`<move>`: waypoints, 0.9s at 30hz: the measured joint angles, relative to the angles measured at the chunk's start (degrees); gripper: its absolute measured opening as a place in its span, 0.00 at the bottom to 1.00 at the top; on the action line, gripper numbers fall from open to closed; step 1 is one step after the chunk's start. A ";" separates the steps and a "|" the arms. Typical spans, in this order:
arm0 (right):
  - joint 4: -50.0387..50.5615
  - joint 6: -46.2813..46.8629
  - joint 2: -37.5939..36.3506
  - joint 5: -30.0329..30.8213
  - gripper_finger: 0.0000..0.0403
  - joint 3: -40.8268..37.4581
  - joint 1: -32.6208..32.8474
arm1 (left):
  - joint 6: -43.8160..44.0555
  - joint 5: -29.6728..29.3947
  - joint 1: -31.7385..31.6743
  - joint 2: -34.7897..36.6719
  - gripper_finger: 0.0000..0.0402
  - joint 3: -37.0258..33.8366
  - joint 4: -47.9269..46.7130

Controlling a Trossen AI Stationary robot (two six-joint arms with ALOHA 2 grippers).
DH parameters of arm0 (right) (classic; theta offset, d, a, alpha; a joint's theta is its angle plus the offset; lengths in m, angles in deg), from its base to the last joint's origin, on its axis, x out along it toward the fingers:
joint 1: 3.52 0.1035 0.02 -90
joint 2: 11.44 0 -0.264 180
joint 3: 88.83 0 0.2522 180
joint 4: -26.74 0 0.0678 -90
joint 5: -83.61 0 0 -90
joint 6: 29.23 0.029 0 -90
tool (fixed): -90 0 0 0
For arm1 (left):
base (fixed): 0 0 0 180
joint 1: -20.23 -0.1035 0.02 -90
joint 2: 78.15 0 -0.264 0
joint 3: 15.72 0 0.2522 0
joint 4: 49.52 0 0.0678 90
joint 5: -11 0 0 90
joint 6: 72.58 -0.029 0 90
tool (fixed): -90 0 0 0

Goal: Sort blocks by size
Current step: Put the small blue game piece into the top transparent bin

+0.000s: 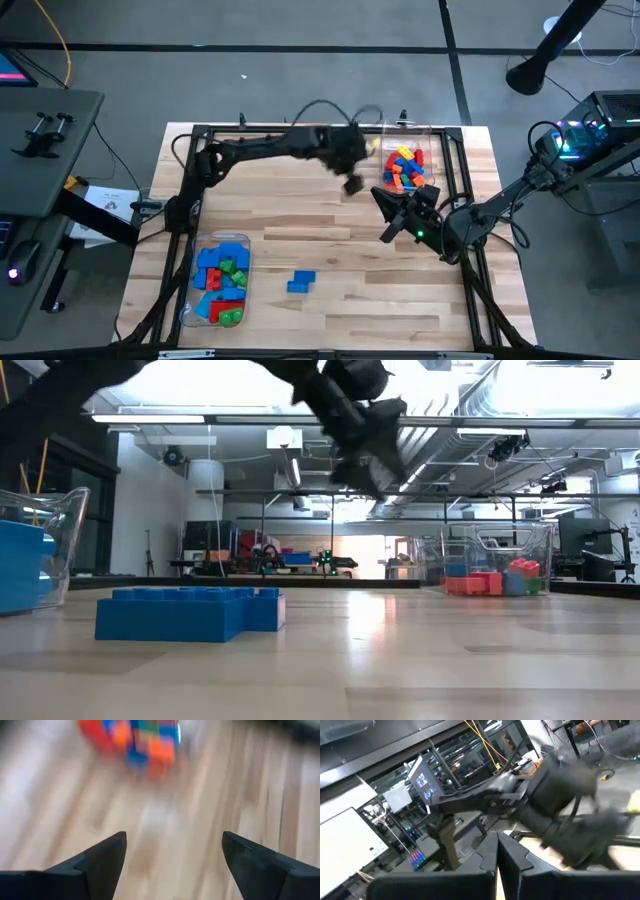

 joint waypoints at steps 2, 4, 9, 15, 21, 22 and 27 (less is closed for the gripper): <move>0.00 -1.48 0.00 0.00 0.00 0.00 0.15 | -1.03 -0.54 2.79 2.87 0.78 -4.56 -3.66; -0.02 -2.61 0.00 0.00 0.00 0.00 0.49 | -0.30 -0.49 7.24 7.11 0.78 -11.73 -0.80; -0.02 -5.08 0.00 0.00 0.00 0.00 1.57 | 6.25 -5.13 22.13 18.84 0.78 -35.30 22.55; 0.92 -5.97 0.00 -0.04 0.00 0.00 2.46 | 2.62 -15.12 36.47 22.93 0.78 -50.54 28.60; 1.70 -5.71 0.00 -0.20 0.00 0.00 2.44 | 6.16 -19.54 39.08 19.99 0.78 -52.85 31.72; 1.90 -5.68 0.00 -0.22 0.00 0.00 2.44 | 6.79 -20.18 38.82 19.49 0.78 -52.74 32.69; 2.68 -5.53 0.01 -0.50 0.00 0.00 2.44 | 14.79 -17.23 36.58 17.14 0.78 -52.80 32.24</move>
